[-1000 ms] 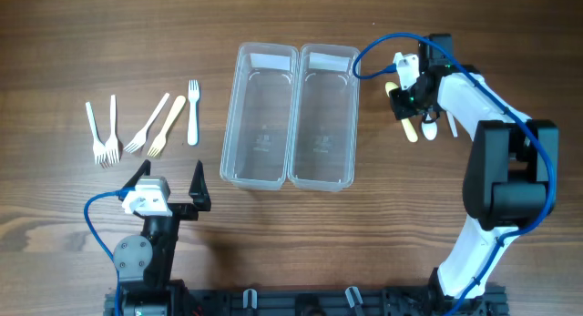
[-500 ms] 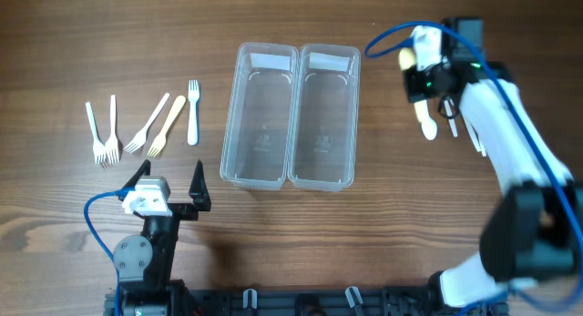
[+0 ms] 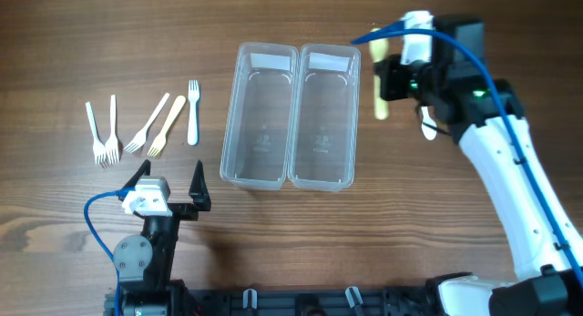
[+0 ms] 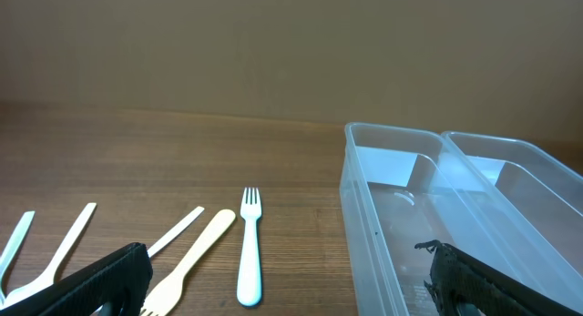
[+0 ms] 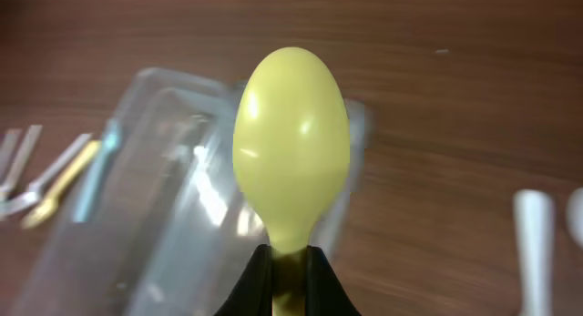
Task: Pack container
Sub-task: 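Carry the yellow spoon left and drop it into the right container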
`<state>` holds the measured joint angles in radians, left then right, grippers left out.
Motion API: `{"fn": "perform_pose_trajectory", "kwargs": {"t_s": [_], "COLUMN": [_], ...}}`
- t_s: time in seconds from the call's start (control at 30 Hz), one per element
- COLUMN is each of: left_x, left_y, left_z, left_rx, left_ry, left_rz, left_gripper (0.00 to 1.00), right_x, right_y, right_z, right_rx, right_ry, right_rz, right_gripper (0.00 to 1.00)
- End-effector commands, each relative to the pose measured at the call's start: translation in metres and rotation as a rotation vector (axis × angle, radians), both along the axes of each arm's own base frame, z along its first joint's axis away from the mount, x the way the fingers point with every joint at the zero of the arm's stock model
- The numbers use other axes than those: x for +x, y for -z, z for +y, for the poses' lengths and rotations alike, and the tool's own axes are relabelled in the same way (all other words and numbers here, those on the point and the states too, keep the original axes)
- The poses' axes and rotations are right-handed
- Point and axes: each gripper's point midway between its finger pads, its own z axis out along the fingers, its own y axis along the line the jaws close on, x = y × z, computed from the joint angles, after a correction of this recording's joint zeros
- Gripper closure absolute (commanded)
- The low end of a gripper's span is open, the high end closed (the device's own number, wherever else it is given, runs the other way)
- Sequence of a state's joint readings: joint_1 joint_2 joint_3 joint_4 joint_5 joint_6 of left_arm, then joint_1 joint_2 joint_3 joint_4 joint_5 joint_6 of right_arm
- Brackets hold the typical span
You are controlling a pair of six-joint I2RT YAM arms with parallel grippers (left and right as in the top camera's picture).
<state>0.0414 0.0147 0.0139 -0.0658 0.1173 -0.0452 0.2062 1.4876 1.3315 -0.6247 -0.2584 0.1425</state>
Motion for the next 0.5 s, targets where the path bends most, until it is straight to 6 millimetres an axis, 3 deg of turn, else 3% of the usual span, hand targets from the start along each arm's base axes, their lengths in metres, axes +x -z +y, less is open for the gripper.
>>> {"fn": "perform_pose_trajectory", "kwargs": {"t_s": [0.0,0.33,0.47], "left_x": [0.0,0.0,0.0], "left_y": [0.003,0.003,0.003], "left_z": [0.001,0.001,0.001], "left_rx": [0.015,0.015,0.015], "left_ry": [-0.005,-0.005,-0.005], "left_rz": [0.001,0.001,0.001], "left_gripper": [0.0,0.0,0.0], "right_x": [-0.001,0.012,0.013], "right_y": [0.015,0.09,0.091], "right_z": [0.036,0.062,0.062], "right_rx": [0.096,0.061,0.059], "right_ry": [0.02,0.043,0.04], "right_rz": [0.084,0.236,0.237], "right_gripper": [0.96,0.96,0.96]}}
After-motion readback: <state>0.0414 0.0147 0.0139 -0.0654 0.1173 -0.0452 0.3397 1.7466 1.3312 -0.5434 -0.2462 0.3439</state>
